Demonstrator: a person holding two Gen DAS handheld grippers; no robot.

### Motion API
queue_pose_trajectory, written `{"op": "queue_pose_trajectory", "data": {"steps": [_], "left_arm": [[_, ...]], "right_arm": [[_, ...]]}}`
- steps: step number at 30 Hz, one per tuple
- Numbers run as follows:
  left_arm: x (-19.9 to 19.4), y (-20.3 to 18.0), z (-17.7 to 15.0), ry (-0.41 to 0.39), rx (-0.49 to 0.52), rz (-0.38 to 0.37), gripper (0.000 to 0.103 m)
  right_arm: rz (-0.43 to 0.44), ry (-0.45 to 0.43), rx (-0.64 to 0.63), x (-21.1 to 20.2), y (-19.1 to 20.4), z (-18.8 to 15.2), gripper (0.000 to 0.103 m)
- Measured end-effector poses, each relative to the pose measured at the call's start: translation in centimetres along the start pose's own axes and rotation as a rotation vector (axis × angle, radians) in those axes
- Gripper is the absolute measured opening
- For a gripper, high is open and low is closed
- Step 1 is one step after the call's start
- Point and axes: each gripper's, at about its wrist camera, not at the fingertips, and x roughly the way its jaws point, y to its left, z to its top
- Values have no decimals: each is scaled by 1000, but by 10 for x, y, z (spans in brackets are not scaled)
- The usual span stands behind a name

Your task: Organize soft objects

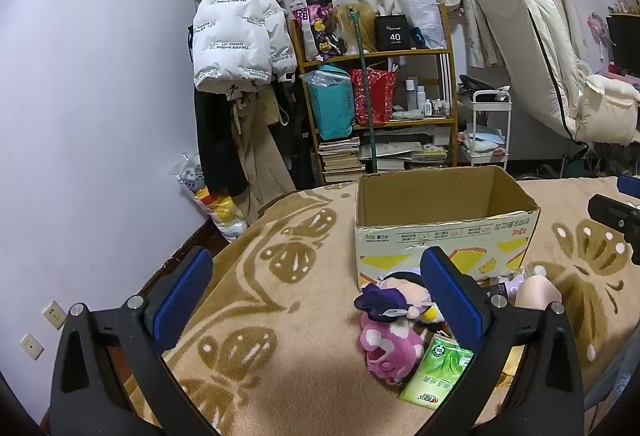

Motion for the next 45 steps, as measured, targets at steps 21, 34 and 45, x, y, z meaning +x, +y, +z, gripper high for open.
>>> {"op": "queue_pose_trajectory", "data": {"steps": [21, 34, 45], "left_arm": [[3, 2, 1, 1, 0, 3, 103], [3, 2, 1, 1, 1, 4, 103], [2, 2, 1, 4, 4, 5, 103]], "right_arm": [[0, 1, 0, 0, -1, 0, 103], [2, 2, 1, 0, -1, 0, 103], [-1, -3, -1, 0, -1, 0, 103]]}}
